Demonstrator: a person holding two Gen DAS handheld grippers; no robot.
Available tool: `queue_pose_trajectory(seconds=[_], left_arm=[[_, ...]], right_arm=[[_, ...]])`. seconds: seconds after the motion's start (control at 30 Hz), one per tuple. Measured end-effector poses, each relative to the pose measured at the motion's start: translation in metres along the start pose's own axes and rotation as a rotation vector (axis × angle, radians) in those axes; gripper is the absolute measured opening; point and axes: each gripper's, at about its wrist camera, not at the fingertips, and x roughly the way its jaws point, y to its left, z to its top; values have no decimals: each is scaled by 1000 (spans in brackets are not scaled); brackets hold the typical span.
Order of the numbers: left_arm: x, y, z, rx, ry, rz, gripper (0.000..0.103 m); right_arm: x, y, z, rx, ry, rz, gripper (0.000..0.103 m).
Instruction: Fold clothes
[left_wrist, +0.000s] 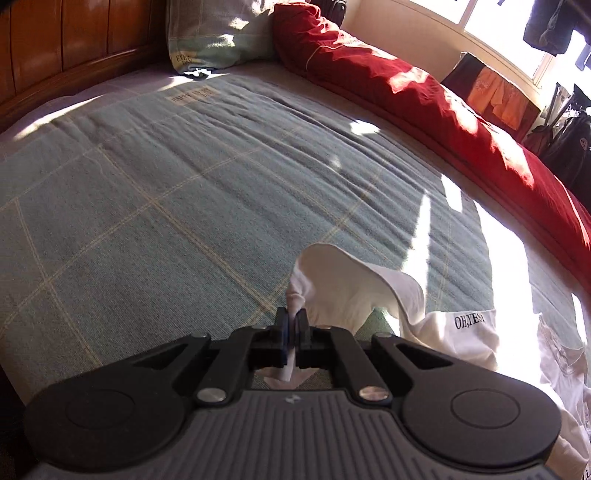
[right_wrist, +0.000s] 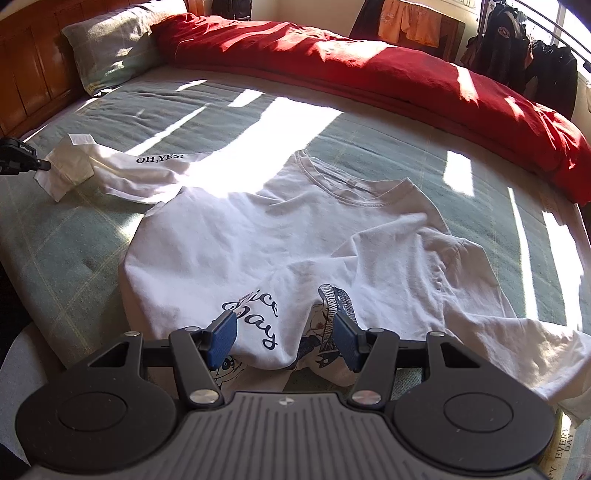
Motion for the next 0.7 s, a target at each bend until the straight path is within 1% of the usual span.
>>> queue_pose_trajectory(seconds=[0.13, 0.4, 0.53, 0.7], left_arm=[[-4, 14, 16, -16, -28, 35, 1], [-5, 26, 35, -34, -36, 49, 1], [8, 31, 53, -60, -3, 58, 1], [35, 33, 61, -67, 35, 123, 1]], right_arm=[[5, 5, 5, -9, 6, 0, 62], [11, 11, 15, -24, 13, -11, 62], [16, 13, 21, -24, 17, -17, 62], [26, 16, 29, -26, 29, -26, 62]])
